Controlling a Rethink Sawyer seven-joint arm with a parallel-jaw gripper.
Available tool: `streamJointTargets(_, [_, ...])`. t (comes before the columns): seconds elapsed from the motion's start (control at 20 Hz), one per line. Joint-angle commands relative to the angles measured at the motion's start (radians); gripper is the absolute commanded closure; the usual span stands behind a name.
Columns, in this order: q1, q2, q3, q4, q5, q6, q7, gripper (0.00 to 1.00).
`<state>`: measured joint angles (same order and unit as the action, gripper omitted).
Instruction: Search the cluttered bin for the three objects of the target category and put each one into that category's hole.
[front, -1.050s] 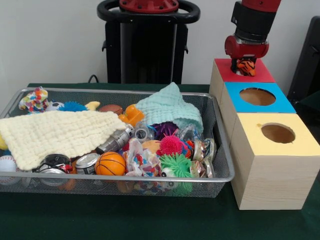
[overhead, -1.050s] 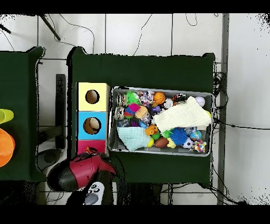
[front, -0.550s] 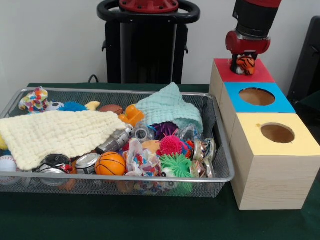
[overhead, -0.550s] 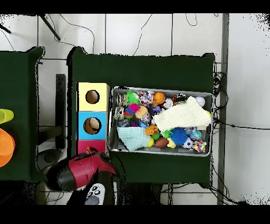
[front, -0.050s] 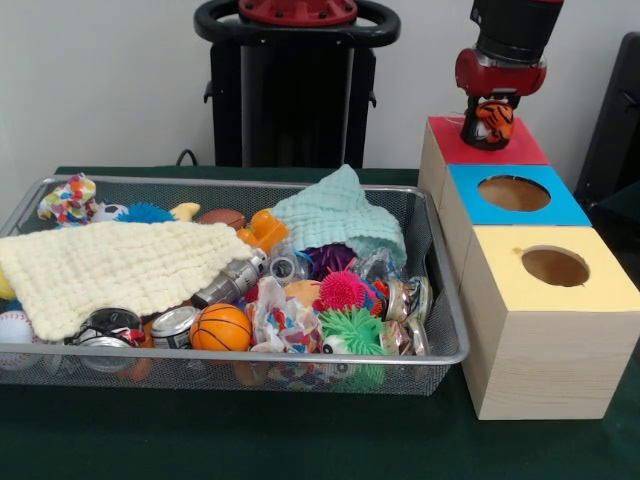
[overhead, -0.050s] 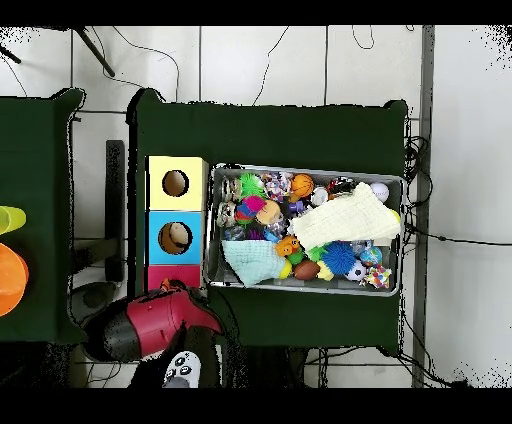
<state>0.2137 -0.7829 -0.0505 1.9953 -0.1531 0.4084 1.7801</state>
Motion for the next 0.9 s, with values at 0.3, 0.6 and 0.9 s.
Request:
streamJointTargets(0.3, [-0.021, 0.047, 0.020, 0.036, -0.033, 0.075, 0.084, 0.00])
streamJointTargets(0.6, [-0.017, 0.062, 0.013, 0.015, -0.037, 0.075, 0.085, 0.00])
streamJointTargets(0.9, [-0.012, 0.076, 0.006, 0.003, -0.041, 0.058, 0.092, 0.00])
